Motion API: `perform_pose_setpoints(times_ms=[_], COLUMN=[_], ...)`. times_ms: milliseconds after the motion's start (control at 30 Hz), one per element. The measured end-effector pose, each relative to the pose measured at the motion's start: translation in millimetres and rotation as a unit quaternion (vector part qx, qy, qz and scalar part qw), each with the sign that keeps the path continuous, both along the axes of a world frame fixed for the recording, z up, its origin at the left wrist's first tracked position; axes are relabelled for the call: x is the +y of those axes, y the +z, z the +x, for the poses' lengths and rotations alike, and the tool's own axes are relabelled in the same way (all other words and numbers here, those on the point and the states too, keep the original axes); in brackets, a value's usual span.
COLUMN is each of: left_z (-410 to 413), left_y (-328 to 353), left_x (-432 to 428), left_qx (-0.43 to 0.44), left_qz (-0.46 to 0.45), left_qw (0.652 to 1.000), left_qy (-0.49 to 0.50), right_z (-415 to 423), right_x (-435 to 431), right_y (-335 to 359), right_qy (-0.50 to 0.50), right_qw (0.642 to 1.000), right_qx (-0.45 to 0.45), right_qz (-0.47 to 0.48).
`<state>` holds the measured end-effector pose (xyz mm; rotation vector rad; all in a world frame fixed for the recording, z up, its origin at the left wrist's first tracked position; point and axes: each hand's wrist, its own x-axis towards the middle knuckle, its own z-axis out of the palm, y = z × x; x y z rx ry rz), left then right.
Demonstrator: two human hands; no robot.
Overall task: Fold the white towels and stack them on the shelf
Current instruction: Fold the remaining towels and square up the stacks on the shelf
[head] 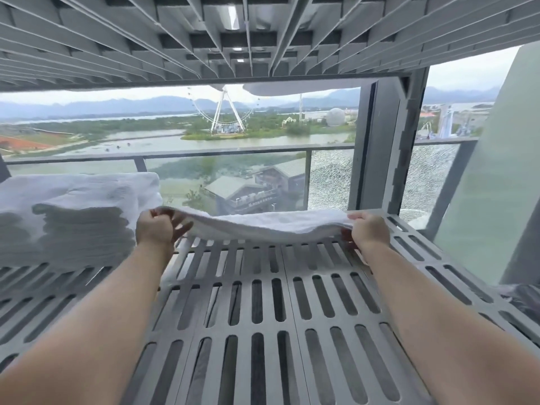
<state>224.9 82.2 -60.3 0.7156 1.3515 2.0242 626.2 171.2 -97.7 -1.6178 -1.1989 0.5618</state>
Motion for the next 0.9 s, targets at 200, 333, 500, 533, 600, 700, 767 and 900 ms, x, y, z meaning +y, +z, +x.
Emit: perform_pose_setpoints(times_ms=[200, 333, 500, 533, 600, 700, 767, 900], left_z=[5, -12, -31, -33, -35, -31, -25, -3], left_y=[4, -33, -30, -30, -30, -33, -32, -20], left_x=[14, 11, -12, -18, -27, -33, -34, -34], left_qx=[0.197, 0.411, 0.614, 0.656, 0.712, 0.756, 0.761, 0.768], left_qz=[-0.091, -0.231, -0.292, -0.305, -0.321, -0.325, -0.356, -0.427], left_qw=[0.975, 0.874, 0.724, 0.68, 0.616, 0.562, 0.539, 0.472], left_qy=[0.051, 0.116, 0.119, 0.117, 0.104, 0.082, 0.053, 0.062], right_z=[-5, -8, -15, -17, -20, -21, -21, -24], right_x=[0, 1, -2, -4, -10, -21, -27, -31], right_y=[-8, -7, -2, -3, -5, -5, -6, -11], right_qy=[0.101, 0.045, -0.003, -0.007, -0.016, -0.027, -0.025, -0.03], right_qw=[0.987, 0.996, 0.991, 0.989, 0.984, 0.965, 0.951, 0.934], right_qx=[0.108, -0.06, -0.129, -0.14, -0.177, -0.262, -0.308, -0.355], right_qz=[-0.061, -0.046, -0.048, -0.042, -0.028, -0.02, -0.025, -0.022])
